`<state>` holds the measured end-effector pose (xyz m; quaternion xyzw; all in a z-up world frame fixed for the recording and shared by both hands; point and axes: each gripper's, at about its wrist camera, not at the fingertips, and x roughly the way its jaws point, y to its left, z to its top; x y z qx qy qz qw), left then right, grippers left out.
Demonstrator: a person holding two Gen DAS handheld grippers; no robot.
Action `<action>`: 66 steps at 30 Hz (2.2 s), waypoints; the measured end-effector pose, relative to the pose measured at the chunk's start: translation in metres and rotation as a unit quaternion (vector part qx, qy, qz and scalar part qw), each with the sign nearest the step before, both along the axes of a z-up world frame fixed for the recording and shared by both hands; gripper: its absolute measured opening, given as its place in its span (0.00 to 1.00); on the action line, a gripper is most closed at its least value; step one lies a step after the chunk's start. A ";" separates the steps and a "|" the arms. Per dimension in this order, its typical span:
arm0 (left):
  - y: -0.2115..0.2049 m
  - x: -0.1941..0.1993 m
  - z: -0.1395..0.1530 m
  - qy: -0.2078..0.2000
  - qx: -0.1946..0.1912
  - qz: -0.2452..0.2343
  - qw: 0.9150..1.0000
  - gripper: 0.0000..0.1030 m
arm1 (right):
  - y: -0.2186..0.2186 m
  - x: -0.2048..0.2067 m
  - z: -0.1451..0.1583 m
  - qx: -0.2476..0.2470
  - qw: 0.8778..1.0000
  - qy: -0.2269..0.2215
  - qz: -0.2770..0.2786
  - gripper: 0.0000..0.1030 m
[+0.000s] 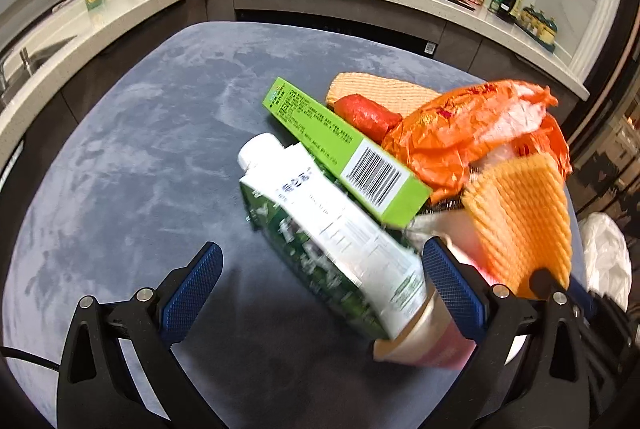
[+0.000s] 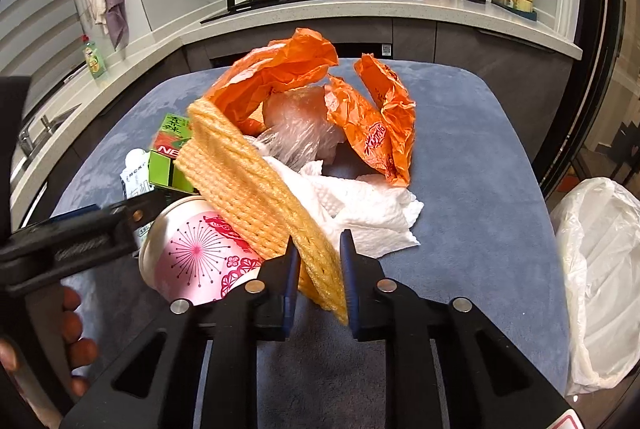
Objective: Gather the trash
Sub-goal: 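Grasp the yellow foam net with the right tool while the left tool grasps the green milk carton, then carry the foam net and milk carton over the white-lined trash bin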
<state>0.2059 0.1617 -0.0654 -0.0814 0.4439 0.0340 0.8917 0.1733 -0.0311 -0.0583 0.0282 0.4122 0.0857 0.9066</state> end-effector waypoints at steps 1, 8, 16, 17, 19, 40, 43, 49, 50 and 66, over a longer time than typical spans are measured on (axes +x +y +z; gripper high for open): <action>0.000 0.003 -0.001 0.002 -0.002 0.002 1.000 0.93 | 0.000 -0.001 0.001 0.000 1.000 -0.001 0.000 0.15; -0.002 0.020 -0.011 0.019 -0.019 0.018 0.999 0.93 | 0.000 0.001 -0.002 0.002 1.000 0.002 0.003 0.13; 0.006 0.023 -0.023 0.037 -0.054 0.024 0.998 0.80 | -0.004 0.007 -0.006 0.015 1.000 0.009 -0.009 0.45; 0.005 0.022 -0.022 0.035 -0.051 0.023 0.998 0.79 | -0.004 0.009 -0.008 0.018 1.000 0.014 -0.007 0.45; 0.007 0.019 -0.021 0.034 -0.053 0.024 0.998 0.75 | -0.004 0.011 -0.011 0.022 1.000 0.019 -0.002 0.43; 0.012 -0.059 0.042 -0.020 -0.012 0.013 1.000 0.31 | -0.025 -0.047 0.043 0.044 0.998 -0.047 0.004 0.10; 0.000 -0.072 0.055 -0.026 -0.018 -0.011 0.999 0.02 | -0.038 -0.063 0.057 0.049 0.997 -0.067 -0.006 0.10; -0.020 -0.094 0.047 -0.003 0.004 -0.035 0.999 0.23 | -0.069 -0.086 0.070 0.064 0.994 -0.078 -0.032 0.10; -0.020 -0.099 0.044 0.003 0.004 -0.034 0.999 0.34 | -0.074 -0.089 0.069 0.067 0.994 -0.074 -0.035 0.10; -0.035 -0.123 -0.023 0.086 0.019 -0.043 0.995 0.53 | -0.103 -0.114 0.064 0.086 0.992 -0.063 -0.065 0.11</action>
